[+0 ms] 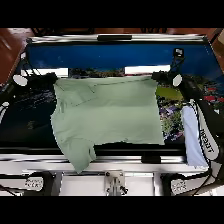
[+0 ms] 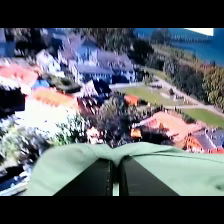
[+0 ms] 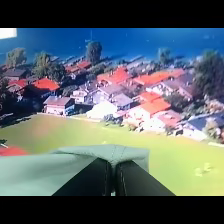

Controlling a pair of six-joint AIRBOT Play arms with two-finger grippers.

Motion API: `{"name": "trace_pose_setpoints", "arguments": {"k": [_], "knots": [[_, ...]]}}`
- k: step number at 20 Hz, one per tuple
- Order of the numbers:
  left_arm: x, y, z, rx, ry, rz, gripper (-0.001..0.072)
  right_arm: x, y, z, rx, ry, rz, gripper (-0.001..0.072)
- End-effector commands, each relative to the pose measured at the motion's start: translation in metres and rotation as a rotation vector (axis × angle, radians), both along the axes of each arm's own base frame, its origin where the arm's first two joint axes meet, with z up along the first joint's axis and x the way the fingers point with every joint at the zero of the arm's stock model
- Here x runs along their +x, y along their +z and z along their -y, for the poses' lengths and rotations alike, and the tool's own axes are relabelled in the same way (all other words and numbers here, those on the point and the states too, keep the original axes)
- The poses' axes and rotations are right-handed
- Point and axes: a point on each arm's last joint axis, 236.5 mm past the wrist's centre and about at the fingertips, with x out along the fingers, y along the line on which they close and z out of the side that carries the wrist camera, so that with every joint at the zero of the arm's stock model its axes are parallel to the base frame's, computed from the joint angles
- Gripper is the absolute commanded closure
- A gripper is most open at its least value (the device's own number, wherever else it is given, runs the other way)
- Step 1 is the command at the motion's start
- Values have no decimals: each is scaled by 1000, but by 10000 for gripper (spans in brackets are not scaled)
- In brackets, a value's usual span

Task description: Fold the shirts.

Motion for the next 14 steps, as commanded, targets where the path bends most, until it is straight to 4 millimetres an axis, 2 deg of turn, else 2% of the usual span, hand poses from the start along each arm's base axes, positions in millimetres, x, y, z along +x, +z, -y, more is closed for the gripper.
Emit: {"name": "trace_pose_setpoints", "arguments": {"k": [1,3,6,8,10,12,14], "knots": [[-9,-25,12,-50,-16,-87,673,-4,-16,-8,74,-27,-53,635],[-20,-14,12,-24,-75,-95,673,-13,-3,-11,65,0,-71,635],[-65,-7,25,-2,-264,-222,672,-48,13,-17,-20,119,-157,635],[-107,-17,27,-17,-356,-384,672,-85,6,-19,-41,170,-303,636],[-141,-31,18,22,-408,-526,673,-124,-13,-15,-76,217,-477,636],[-157,-39,7,54,-399,-606,672,-140,-25,2,-143,202,-565,635],[-159,-41,8,53,-401,-614,672,-140,-32,12,-181,182,-584,635]]}}
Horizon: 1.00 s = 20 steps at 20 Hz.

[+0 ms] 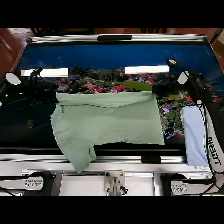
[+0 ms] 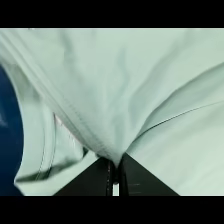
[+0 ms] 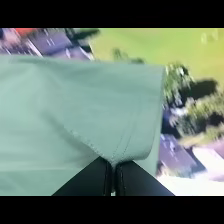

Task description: Fold the shirts.

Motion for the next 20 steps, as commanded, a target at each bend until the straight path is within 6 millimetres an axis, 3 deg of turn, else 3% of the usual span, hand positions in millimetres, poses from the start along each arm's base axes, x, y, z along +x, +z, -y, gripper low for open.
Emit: {"name": "trace_pose_setpoints", "arguments": {"k": [1,6,9,13,20], "knots": [[-30,-10,-5,27,-38,-121,672,-28,-19,17,-76,-2,-138,635],[-44,-31,-5,20,-9,-202,672,-38,-46,11,-45,-16,-234,635],[-45,-32,-10,30,-2,-206,672,-42,-47,14,-56,-31,-254,635],[-45,-33,-10,28,15,-214,672,-52,-57,1,6,-46,-298,635],[-48,-35,-15,53,7,-225,672,-64,-62,13,-48,-54,-345,635]]}}
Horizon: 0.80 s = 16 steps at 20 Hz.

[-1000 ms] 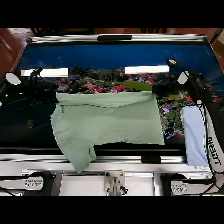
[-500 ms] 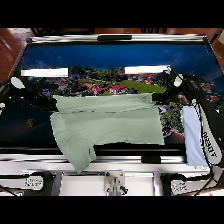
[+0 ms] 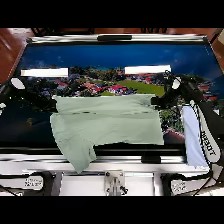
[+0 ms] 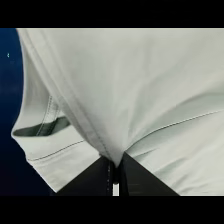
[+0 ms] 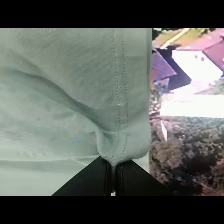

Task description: Fold the shirts.

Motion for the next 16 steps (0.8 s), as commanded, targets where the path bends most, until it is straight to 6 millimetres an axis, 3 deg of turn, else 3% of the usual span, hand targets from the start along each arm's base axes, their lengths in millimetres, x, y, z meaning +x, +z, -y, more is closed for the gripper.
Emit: {"name": "trace_pose_setpoints", "arguments": {"k": [1,8,9,10,11,12,14,16], "knots": [[-6,-3,-8,34,-15,-21,672,-4,-2,4,-18,-6,-16,635],[-9,-9,-6,28,-18,-48,671,-1,-2,4,-16,-9,-5,631],[-10,-9,0,3,-15,-59,668,-1,-1,1,-2,-13,-6,573],[-12,-10,5,-18,-14,-71,580,-2,-1,-2,9,-14,-9,399],[-15,-9,7,-24,-16,-86,328,-7,0,-1,7,2,-29,244],[-19,-6,6,-23,-12,-108,153,-17,3,1,-4,30,-59,244],[-33,9,3,-39,-28,-171,165,-34,20,18,-65,73,-98,244],[-46,34,-6,-50,-26,-203,165,-40,50,36,-103,82,-54,244]]}}
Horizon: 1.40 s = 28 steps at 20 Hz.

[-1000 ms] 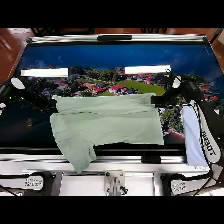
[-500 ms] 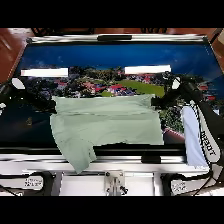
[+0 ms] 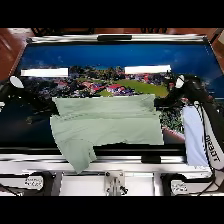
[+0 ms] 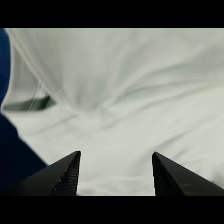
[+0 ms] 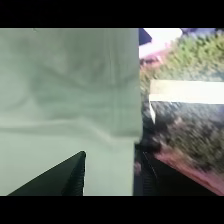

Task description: Fold the shirts.

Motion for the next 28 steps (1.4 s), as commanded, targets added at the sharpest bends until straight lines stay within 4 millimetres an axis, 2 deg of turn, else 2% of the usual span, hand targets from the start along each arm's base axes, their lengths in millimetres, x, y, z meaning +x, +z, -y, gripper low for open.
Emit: {"name": "trace_pose_setpoints", "arguments": {"k": [1,2,4,6,8,10,11,13,14,15,17,21,24,26,28], "knots": [[-22,35,-9,-21,19,-57,165,-19,42,30,-57,9,22,244],[-23,47,-14,-12,51,-25,165,-23,55,41,-58,-21,42,245],[-35,62,-20,-3,78,16,164,-43,72,64,-55,-59,20,241],[-62,58,-20,-7,105,0,164,-70,77,84,-42,-100,-48,241],[-99,36,-14,-27,147,-55,169,-87,73,92,-4,-158,-79,241],[-131,12,0,-79,196,-96,318,-95,65,90,34,-189,-86,241],[-142,4,9,-112,206,-103,317,-97,62,88,44,-193,-87,241],[-157,-10,22,-148,226,-114,289,-93,58,82,65,-195,-71,241],[-162,-18,26,-152,233,-121,198,-87,58,79,80,-204,-47,241],[-168,-26,30,-152,233,-137,140,-81,58,78,91,-213,-21,241],[-181,-42,36,-145,232,-163,144,-73,59,74,108,-228,6,241],[-190,-59,46,-151,222,-160,167,-73,59,75,104,-230,7,241],[-187,-62,49,-151,215,-136,168,-73,59,75,105,-244,3,241],[-181,-62,52,-158,224,-118,243,-74,59,75,106,-257,1,241],[-177,-63,56,-156,213,-99,242,-75,59,74,107,-268,-9,241]]}}
